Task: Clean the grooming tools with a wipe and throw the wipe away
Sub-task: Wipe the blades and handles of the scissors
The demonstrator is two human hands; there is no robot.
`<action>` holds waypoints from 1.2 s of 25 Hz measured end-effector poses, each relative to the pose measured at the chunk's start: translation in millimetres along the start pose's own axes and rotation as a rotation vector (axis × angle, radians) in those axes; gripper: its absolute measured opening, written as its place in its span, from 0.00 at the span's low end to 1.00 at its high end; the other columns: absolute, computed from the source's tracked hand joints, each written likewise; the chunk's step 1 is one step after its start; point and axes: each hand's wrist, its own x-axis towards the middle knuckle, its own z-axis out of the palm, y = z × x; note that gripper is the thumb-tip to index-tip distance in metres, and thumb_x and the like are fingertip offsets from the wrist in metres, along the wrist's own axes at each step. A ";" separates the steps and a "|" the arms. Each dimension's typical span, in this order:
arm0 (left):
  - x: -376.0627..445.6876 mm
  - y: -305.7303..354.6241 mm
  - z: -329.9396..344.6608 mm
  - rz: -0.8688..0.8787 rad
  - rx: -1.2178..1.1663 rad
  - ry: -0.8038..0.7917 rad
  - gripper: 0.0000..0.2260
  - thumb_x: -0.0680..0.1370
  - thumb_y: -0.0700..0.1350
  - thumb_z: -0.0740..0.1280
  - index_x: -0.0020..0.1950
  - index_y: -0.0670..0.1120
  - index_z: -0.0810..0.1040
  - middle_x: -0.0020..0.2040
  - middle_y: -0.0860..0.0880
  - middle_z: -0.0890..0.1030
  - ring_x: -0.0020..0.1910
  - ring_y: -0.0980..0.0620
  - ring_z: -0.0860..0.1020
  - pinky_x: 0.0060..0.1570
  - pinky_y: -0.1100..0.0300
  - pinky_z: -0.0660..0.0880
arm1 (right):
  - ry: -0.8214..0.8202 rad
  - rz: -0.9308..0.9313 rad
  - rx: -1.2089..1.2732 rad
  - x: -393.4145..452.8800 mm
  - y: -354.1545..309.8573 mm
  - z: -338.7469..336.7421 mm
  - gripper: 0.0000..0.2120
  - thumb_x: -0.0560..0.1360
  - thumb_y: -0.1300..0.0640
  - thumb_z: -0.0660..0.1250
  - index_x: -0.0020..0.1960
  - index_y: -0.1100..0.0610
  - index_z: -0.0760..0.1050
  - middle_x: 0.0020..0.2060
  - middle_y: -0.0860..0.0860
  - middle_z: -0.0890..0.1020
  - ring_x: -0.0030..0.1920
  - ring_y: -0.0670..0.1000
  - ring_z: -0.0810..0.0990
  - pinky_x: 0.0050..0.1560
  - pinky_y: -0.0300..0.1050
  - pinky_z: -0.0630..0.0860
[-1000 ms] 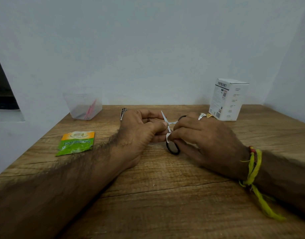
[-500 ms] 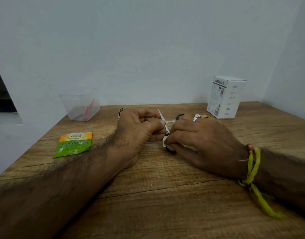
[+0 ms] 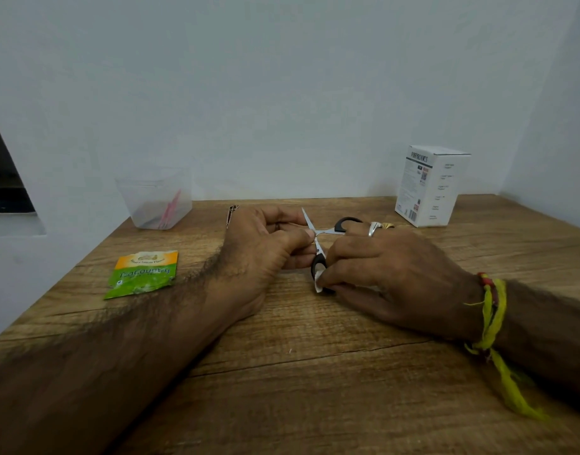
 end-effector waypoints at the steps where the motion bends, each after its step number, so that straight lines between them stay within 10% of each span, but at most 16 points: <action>1: 0.3 0.0 -0.7 0.003 0.000 0.002 0.06 0.73 0.30 0.73 0.48 0.38 0.83 0.46 0.31 0.83 0.35 0.48 0.84 0.35 0.58 0.82 | -0.012 -0.001 0.009 0.3 0.1 -0.6 0.07 0.77 0.55 0.68 0.51 0.52 0.84 0.48 0.48 0.83 0.43 0.52 0.80 0.39 0.43 0.73; 30: 2.9 -1.4 -2.4 -0.003 -0.010 -0.006 0.06 0.73 0.30 0.73 0.48 0.37 0.83 0.39 0.38 0.84 0.34 0.49 0.84 0.35 0.57 0.83 | -0.034 0.044 0.075 -6.2 16.8 -6.3 0.07 0.77 0.53 0.70 0.50 0.53 0.85 0.44 0.49 0.83 0.44 0.50 0.80 0.36 0.52 0.77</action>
